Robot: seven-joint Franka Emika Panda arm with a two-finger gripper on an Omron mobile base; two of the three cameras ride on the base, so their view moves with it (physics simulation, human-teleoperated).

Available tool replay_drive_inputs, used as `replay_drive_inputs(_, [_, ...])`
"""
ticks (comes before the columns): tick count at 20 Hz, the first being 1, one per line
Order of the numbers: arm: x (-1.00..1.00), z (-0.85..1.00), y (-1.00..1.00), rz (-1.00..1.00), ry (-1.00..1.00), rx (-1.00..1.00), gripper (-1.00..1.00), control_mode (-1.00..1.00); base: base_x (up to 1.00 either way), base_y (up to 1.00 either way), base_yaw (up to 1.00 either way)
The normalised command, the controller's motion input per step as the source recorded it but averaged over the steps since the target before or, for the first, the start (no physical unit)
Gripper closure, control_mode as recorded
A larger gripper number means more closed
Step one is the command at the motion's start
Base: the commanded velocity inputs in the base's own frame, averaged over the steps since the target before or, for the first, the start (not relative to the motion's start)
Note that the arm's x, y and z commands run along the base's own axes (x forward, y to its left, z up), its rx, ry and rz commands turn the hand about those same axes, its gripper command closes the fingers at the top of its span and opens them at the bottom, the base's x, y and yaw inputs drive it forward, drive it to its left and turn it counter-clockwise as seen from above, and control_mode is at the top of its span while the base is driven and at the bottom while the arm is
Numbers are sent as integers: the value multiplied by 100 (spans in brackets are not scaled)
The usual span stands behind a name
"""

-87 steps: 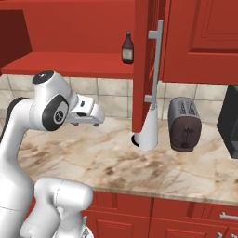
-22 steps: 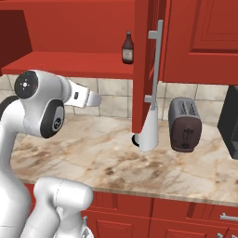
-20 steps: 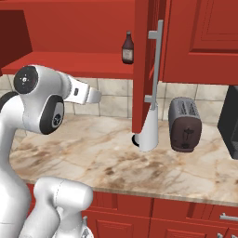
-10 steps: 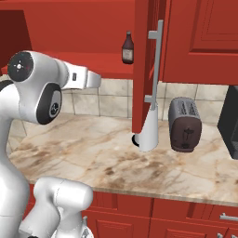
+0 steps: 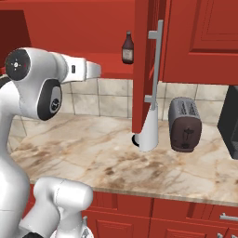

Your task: Move the ketchup and ketchup from the cabinet to the dining counter.

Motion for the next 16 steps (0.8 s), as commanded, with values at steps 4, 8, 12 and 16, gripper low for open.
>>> replay_drive_inputs(4, [15, 35, 0, -1, 0, 0, -100, -100, 0, 0, 0])
replay_drive_inputs(8, [9, 38, 0, 0, 0, 0, -100, -100, 0, 0, 0])
replay_drive_inputs(12, [12, 24, -1, 0, 0, 0, -100, -100, 0, 0, 0])
replay_drive_inputs(16, [14, 6, -8, -1, 0, 0, -100, -100, 0, 0, 0])
